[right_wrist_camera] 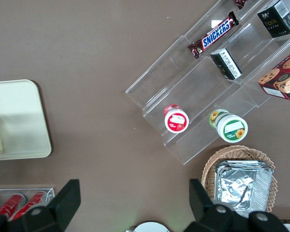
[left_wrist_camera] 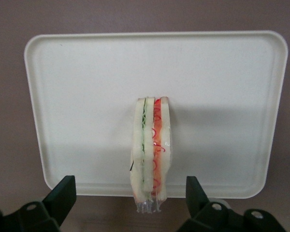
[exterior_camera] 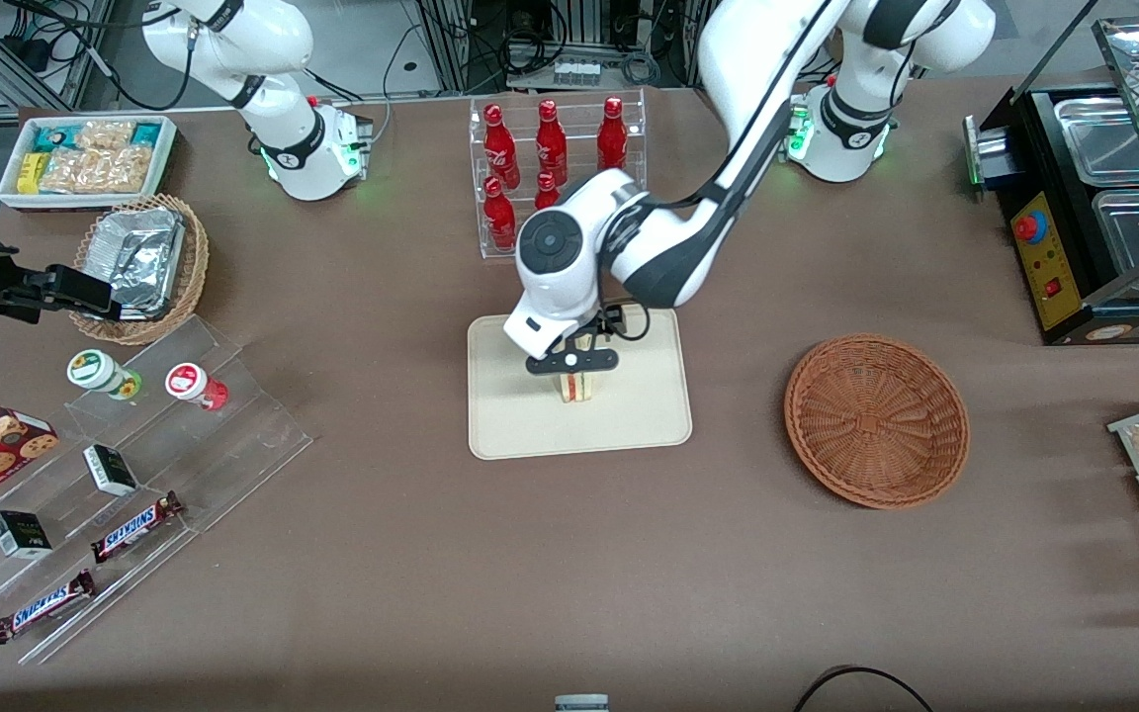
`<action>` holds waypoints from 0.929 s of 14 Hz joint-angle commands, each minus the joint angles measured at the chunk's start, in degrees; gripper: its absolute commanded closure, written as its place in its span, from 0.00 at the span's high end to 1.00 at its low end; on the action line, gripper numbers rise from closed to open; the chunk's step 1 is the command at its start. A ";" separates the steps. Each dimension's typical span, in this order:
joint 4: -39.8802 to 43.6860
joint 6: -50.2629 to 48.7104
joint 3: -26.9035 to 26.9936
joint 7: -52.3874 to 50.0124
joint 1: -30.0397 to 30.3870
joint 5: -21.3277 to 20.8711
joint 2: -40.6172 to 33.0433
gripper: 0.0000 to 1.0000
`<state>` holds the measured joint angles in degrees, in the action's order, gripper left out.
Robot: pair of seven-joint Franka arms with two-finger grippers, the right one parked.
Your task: Place sandwich from basket to tray
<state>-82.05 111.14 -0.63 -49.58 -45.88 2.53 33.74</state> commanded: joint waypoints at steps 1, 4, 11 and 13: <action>-1.18 -3.02 0.63 -0.34 2.10 -0.07 -5.59 1.00; -1.18 -9.07 2.56 3.06 5.53 -1.21 -10.60 1.00; -1.80 -22.62 2.74 19.67 17.75 -1.65 -20.19 1.00; -1.97 -24.30 2.74 23.64 21.79 -1.66 -22.21 1.00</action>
<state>-82.24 88.31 2.78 -29.41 -27.19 1.57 14.48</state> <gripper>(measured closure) 0.000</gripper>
